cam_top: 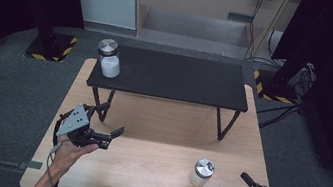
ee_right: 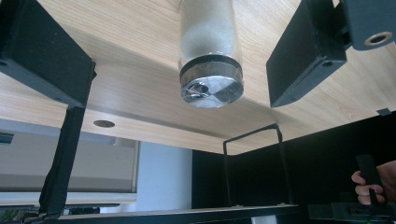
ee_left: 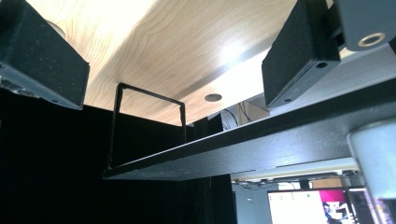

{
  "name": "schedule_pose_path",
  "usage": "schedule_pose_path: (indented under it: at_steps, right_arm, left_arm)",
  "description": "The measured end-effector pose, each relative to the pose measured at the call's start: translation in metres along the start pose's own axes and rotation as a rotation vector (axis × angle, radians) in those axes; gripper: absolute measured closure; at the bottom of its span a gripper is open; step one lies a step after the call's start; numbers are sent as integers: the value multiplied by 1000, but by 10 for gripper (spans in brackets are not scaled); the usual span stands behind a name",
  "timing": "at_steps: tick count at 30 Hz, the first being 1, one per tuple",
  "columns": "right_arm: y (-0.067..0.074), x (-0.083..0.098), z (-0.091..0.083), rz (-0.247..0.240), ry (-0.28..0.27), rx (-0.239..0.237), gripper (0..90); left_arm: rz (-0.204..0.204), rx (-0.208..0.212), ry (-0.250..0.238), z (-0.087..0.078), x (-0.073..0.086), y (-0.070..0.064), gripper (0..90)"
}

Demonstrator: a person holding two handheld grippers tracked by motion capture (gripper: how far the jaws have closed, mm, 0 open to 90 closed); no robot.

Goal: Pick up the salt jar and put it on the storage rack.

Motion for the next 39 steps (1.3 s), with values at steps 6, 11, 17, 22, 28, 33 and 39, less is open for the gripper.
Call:
schedule_pose_path:
  at_steps: [6, 11, 17, 22, 28, 33, 39]
  right_arm:
    - [0, 0, 0, -1, 1, 0, 75]
    - [0, 0, 0, 0, 1, 0, 75]
    - [0, 0, 0, 0, 3, 1, 75]
    - [0, 0, 0, 1, 2, 3, 75]
    - [0, 0, 0, 2, 1, 5, 75]
    - [0, 0, 0, 2, 2, 6, 75]
    - [-1, 0, 0, 5, 2, 11, 75]
  left_arm:
    - [-14, -57, 0, -4, 8, 0, 63]
    - [-48, -106, -9, -9, 13, 1, 55]
    - [-63, -142, -3, -14, 17, 4, 43]
    - [-84, -154, -9, -19, 20, 6, 30]
    - [-72, -174, 1, -24, 22, 7, 23]
    - [-56, -186, 22, -26, 25, 7, 23]
    - [-70, -185, 41, -24, 30, 6, 22]
Point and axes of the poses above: each handheld gripper's, and its own axes: z roughly forward along the jaws, x roughly out of its underside, y roughly to its left, the point moved 10 cm from there along z, roughly forward along the jaws, and after that the axes turned 8 degrees about z, right-handed, at the moved point
